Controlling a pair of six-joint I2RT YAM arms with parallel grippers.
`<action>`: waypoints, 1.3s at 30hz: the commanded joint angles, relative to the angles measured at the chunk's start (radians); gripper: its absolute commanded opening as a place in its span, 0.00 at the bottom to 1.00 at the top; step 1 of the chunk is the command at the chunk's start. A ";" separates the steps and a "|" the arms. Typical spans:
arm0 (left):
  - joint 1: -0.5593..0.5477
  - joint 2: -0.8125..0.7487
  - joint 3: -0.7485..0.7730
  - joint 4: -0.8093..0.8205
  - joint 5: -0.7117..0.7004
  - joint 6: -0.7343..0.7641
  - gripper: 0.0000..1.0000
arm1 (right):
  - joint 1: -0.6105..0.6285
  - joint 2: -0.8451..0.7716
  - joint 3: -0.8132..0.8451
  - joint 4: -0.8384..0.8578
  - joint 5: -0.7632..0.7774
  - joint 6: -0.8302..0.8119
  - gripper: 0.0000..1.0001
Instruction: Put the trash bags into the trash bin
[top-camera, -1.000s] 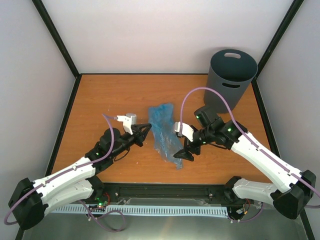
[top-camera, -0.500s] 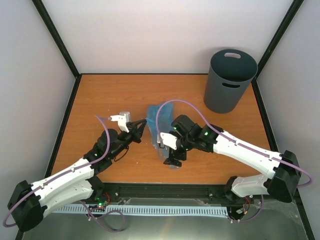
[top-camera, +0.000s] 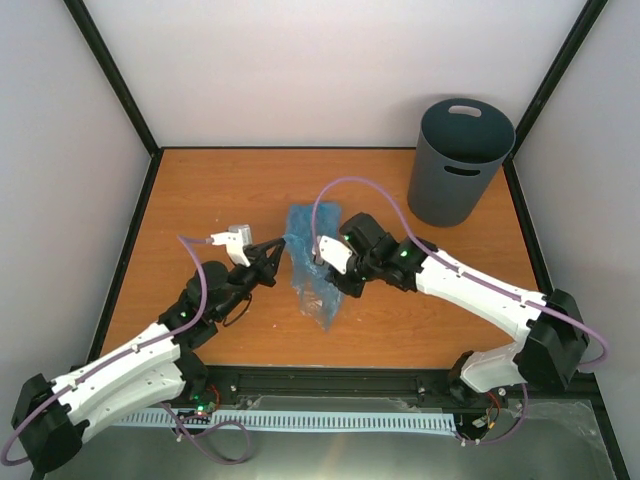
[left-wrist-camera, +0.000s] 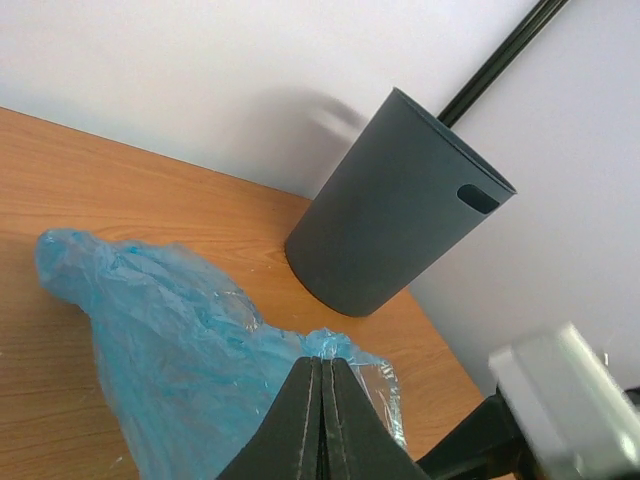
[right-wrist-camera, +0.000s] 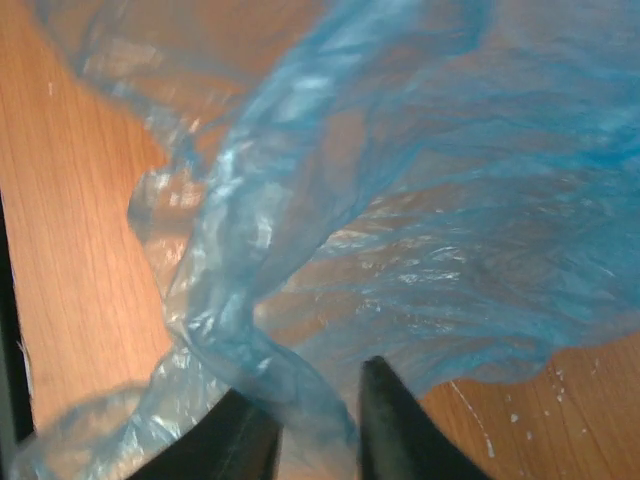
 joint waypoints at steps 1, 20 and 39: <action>-0.008 -0.056 0.003 -0.063 -0.044 0.005 0.01 | -0.034 -0.010 0.071 0.030 -0.078 0.006 0.15; -0.009 -0.107 -0.175 -0.101 0.016 -0.033 0.82 | -0.224 -0.037 -0.012 0.136 -0.183 0.018 0.03; -0.079 0.000 -0.177 -0.020 0.216 0.157 0.85 | -0.259 -0.092 -0.089 0.192 -0.119 0.038 0.03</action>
